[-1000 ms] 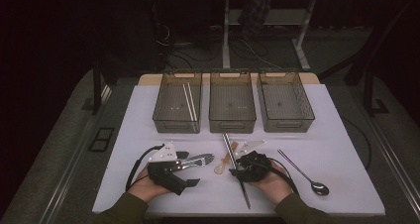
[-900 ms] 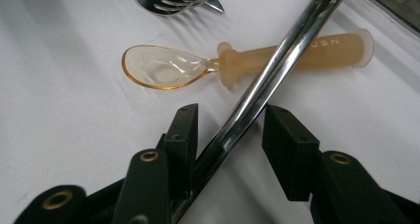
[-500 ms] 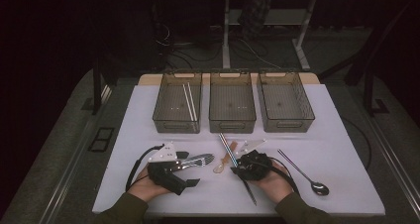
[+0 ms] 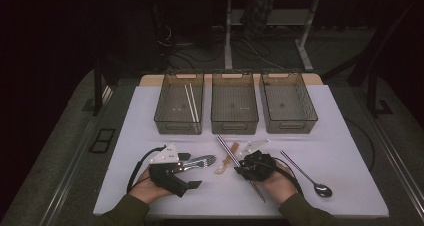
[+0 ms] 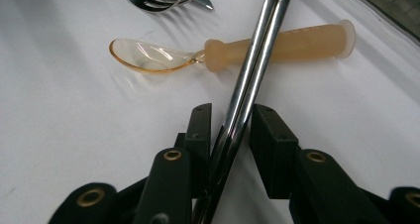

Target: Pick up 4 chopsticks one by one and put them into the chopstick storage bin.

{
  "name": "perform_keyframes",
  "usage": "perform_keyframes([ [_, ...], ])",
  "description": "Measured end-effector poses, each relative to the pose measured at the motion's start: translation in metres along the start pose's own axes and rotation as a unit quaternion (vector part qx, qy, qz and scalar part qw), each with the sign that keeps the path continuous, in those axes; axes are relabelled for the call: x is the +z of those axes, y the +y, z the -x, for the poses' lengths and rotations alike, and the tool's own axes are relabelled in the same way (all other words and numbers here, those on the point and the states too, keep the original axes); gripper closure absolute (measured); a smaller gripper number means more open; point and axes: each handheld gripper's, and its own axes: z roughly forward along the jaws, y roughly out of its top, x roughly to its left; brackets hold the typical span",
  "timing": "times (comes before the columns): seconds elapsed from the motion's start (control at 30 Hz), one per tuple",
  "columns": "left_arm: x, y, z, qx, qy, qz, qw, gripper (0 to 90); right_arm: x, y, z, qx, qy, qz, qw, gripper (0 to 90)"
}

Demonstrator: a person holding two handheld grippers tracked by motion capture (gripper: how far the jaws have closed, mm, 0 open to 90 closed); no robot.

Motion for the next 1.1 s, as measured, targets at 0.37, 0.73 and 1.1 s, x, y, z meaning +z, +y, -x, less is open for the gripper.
perform_keyframes([
  [0.37, 0.0, 0.0, 0.0, 0.0, 0.0, 0.0, 1.0, 1.9, -0.002, -0.001, 0.004, -0.001, 0.0, -0.003, 1.0, 74.3],
  [0.73, 0.0, 0.0, 0.0, 0.001, 0.0, 0.0, 1.0, 1.9, -0.004, -0.003, 0.01, -0.02, 0.002, -0.004, 0.9998, 78.5],
  [1.1, 0.0, 0.0, 0.0, 0.0, -0.001, -0.001, 1.0, 1.9, -0.01, -0.005, 0.013, -0.039, 0.017, 0.0, 0.9991, 84.2],
])
